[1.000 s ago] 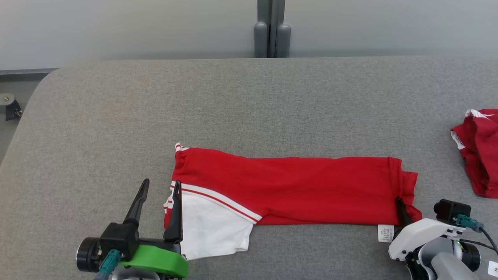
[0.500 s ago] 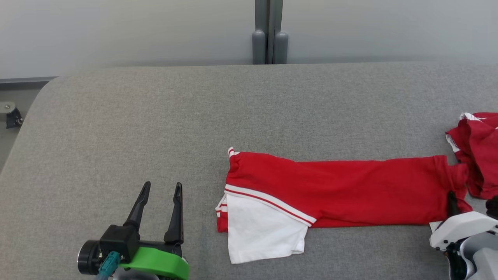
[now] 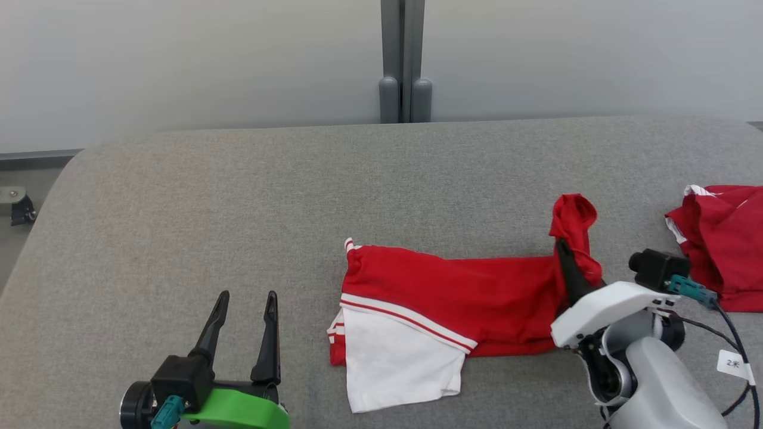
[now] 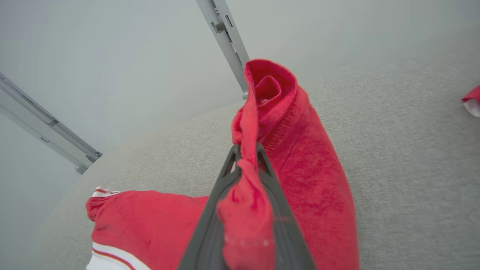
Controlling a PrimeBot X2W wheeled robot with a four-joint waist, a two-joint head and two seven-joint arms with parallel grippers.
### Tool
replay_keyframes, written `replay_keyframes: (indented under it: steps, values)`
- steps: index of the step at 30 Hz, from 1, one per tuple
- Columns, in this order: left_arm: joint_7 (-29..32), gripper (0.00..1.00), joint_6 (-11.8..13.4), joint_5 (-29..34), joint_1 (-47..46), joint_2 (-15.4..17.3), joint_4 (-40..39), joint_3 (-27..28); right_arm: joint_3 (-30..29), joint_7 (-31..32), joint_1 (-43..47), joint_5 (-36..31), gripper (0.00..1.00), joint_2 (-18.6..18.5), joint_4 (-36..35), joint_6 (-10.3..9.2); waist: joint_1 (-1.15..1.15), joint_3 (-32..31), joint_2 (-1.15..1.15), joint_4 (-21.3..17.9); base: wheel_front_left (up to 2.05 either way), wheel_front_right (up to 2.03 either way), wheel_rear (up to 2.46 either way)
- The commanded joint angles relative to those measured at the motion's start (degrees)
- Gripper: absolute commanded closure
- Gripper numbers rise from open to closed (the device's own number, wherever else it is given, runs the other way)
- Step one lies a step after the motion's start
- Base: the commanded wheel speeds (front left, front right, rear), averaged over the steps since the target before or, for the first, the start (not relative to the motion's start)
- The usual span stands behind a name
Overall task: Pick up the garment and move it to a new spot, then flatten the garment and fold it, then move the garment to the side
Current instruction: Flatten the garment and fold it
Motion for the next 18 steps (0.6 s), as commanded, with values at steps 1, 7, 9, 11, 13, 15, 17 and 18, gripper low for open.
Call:
replay_keyframes:
  steps: [1,7,9,11,13,15,17,18]
  values:
    - [-0.1,0.00,0.1,-0.2,0.8,0.1,-0.1,-0.1,1.3,0.8,0.7,0.9,1.00,0.8,-2.0,-0.08,0.00,-0.1,0.00,0.3,0.00,0.00,0.00]
    - [-0.1,0.00,-0.4,0.2,0.6,0.1,0.2,-0.5,7.3,4.0,1.8,4.3,1.00,3.2,-8.6,-0.08,0.00,-0.4,0.00,2.7,0.00,0.00,0.00]
    - [-0.1,0.00,-0.5,0.3,0.5,0.1,0.3,-0.5,9.2,4.2,1.8,4.3,1.00,3.5,-8.8,-0.07,0.00,-0.5,0.00,3.8,0.00,0.00,0.00]
    - [-0.1,0.00,-0.6,0.4,0.7,0.1,0.5,-0.7,11.4,3.9,1.3,4.8,1.00,3.6,-8.3,-0.07,0.00,-0.6,0.00,5.2,0.00,0.00,0.00]
    - [-0.1,0.00,-0.7,0.4,0.8,0.1,0.7,-0.9,13.2,3.5,0.8,5.7,1.00,3.7,-7.3,-0.07,0.00,-0.7,0.00,6.4,0.00,0.00,0.00]
    - [-0.1,0.00,-0.8,-0.1,1.2,0.1,1.0,-1.1,15.5,2.5,-0.2,6.5,1.00,3.7,-5.3,-0.07,0.00,-0.8,0.00,8.1,0.00,0.00,0.00]
    - [-0.1,0.00,-0.7,-0.9,1.4,0.1,1.4,-1.2,17.0,1.5,-0.8,7.8,1.00,3.7,-3.4,-0.06,0.00,-0.7,0.00,9.5,0.00,0.00,0.00]
    - [-0.1,0.00,-0.7,-0.9,1.4,0.1,1.5,-1.1,18.1,1.1,-1.4,8.8,1.00,3.7,-2.2,-0.06,0.00,-0.6,0.00,10.3,0.00,0.00,0.00]
